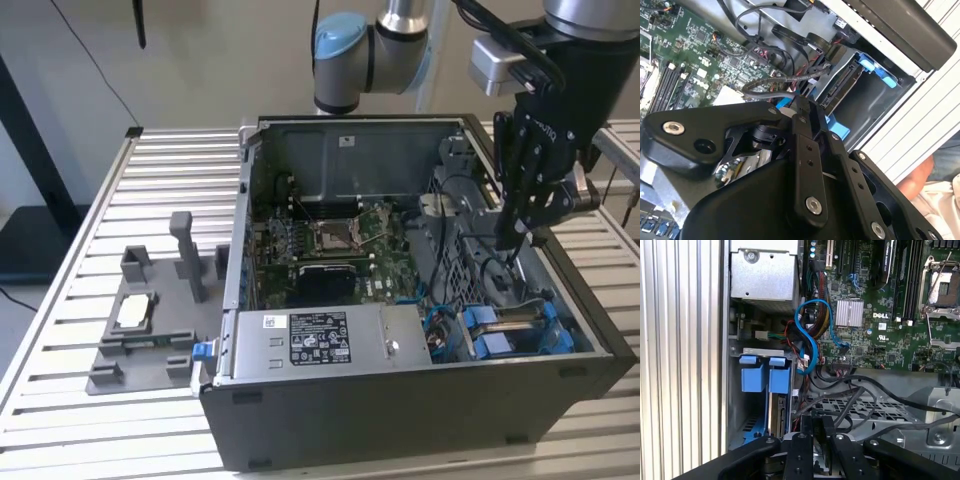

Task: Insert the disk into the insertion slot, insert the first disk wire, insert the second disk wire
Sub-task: 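Insert the first disk wire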

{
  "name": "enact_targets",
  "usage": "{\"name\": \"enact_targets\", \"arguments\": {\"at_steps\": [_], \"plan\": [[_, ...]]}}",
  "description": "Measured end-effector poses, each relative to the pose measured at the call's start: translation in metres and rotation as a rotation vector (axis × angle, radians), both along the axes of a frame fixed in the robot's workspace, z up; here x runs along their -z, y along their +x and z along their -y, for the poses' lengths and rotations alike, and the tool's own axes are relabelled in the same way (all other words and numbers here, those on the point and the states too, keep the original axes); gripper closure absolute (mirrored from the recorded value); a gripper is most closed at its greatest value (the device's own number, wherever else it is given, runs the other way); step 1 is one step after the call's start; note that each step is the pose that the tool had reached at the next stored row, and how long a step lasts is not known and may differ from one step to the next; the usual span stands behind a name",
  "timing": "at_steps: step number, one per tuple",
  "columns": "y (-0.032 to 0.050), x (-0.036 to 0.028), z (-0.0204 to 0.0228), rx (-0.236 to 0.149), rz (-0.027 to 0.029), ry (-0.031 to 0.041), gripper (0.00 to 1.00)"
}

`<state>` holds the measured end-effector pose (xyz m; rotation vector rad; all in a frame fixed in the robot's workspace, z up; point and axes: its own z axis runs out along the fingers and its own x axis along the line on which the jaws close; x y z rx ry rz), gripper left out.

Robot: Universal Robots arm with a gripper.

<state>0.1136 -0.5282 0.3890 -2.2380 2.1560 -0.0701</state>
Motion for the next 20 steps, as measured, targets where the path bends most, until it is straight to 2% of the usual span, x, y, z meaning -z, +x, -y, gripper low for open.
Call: {"name": "enact_targets", "arguments": {"at_steps": [6,11,13,17,19,20], "plan": [[0.0043,0.0012,0.0062,0.000,-0.0092,0.0003,0.81],[0.0078,0.0033,0.0123,0.000,-0.0208,0.0001,0.81],[0.0089,0.0047,0.0146,0.000,-0.0226,0.0004,0.81],[0.0124,0.0074,0.0225,0.000,-0.0259,0.0004,0.81],[0.0150,0.0088,0.0273,0.000,-0.0293,0.0006,0.81],[0.0163,0.0097,0.0283,0.000,-0.0309,0.0007,0.81]]}}
